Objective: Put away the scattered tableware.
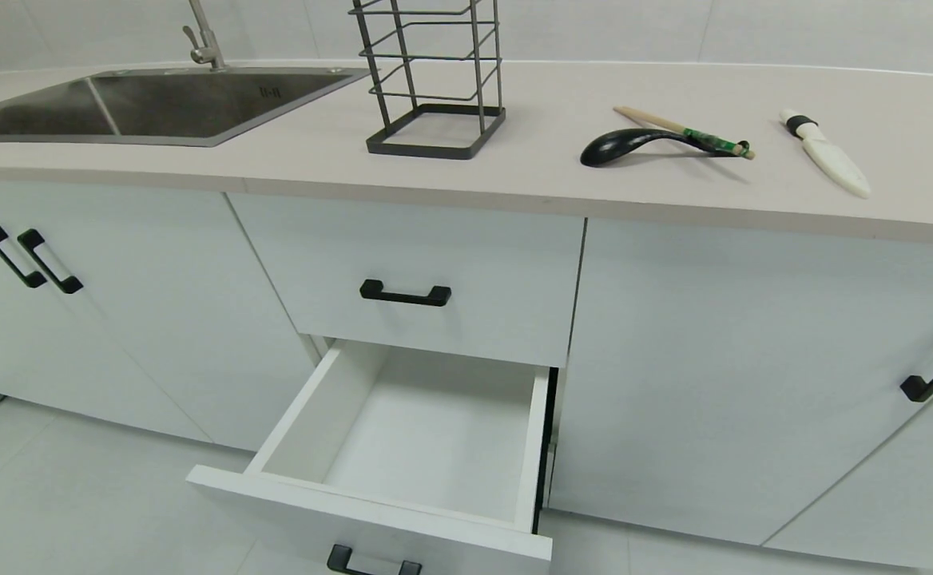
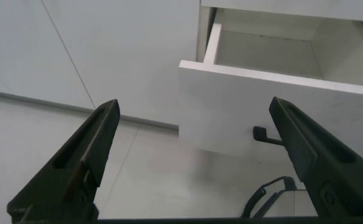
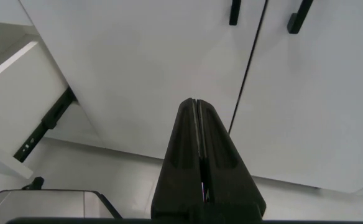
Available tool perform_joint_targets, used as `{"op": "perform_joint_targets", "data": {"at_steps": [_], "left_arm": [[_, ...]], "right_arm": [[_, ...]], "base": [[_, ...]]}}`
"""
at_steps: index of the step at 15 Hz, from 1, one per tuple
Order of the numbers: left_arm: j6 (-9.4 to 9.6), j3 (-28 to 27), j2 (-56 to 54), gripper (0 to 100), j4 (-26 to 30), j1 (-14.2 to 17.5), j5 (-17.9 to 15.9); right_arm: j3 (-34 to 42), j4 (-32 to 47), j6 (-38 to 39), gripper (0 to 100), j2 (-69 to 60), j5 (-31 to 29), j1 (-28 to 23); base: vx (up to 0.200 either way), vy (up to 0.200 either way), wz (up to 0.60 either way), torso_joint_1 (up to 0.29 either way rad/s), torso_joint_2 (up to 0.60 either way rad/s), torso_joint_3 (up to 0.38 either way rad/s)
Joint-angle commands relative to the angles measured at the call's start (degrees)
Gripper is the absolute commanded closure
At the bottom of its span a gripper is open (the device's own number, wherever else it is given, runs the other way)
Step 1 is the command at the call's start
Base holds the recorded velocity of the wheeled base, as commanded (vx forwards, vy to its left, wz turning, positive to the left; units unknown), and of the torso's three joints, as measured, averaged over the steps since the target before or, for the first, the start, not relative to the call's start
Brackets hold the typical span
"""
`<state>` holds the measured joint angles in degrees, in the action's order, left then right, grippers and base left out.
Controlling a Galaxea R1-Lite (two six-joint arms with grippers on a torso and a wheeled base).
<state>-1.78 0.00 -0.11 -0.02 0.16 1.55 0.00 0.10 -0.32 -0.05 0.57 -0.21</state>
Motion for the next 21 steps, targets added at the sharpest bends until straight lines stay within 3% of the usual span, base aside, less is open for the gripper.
{"op": "perform_joint_targets", "data": {"at_steps": [1,5,21], "left_arm": [[-0.15,-0.1,0.1,0,-0.1,0.1,0.0],[-0.07,-0.1,0.1,0,-0.1,0.1,0.0],[-0.15,-0.1,0.1,0,-0.1,0.1,0.0]], "right_arm": [[0.0,0.0,0.0,100,0.0,0.0,0.0],[0.0,0.0,-0.1,100,0.0,0.0,0.0],[0.0,0.0,-0.1,100,0.0,0.1,0.0]], "base": [[0.000,0.000,0.00,0.000,0.00,0.000],[0.200,0.000,0.00,0.002,0.00,0.001],[0.000,0.000,0.04,0.000,0.00,0.000]]}}
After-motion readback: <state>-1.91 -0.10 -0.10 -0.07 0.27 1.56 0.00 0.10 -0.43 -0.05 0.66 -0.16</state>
